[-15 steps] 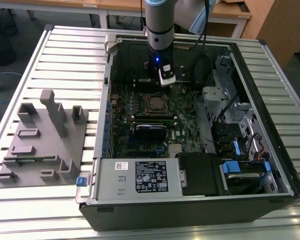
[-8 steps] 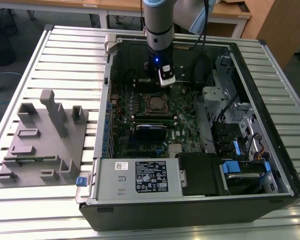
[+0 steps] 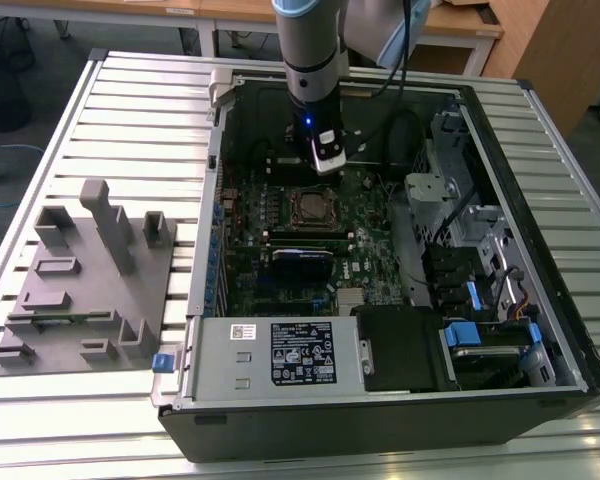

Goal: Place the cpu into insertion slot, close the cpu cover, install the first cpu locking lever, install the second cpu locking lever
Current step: 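Install the first cpu locking lever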

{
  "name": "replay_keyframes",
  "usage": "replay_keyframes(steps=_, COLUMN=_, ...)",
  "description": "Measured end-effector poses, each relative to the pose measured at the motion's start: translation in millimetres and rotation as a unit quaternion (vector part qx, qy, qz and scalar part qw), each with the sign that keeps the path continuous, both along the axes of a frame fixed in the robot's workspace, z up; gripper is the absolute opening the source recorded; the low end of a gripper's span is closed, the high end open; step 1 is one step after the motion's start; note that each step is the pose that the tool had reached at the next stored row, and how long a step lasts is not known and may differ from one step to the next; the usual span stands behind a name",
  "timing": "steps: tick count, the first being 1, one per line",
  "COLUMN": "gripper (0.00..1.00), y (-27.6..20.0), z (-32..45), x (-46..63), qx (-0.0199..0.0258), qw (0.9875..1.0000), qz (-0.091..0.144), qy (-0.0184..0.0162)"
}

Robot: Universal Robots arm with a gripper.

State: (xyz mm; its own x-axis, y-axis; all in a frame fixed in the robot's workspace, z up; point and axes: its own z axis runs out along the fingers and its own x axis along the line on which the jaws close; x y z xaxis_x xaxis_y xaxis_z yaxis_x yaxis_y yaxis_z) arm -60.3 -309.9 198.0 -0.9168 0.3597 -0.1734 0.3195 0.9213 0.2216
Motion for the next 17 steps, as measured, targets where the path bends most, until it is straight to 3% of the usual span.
replay_keyframes(steps=2, gripper=0.1, y=0.0, z=-0.7, x=-1.6, qx=0.0017, qw=1.0, qz=0.0, qy=-0.0059)
replay_keyframes(steps=4, gripper=0.1, y=0.0, z=-1.1, x=-2.6, qx=0.0026, qw=1.0, qz=0.0, qy=-0.0089)
replay_keyframes(steps=17, gripper=0.1, y=-0.2, z=-1.1, x=-3.5, qx=0.0025, qw=1.0, qz=0.0, qy=-0.0091)
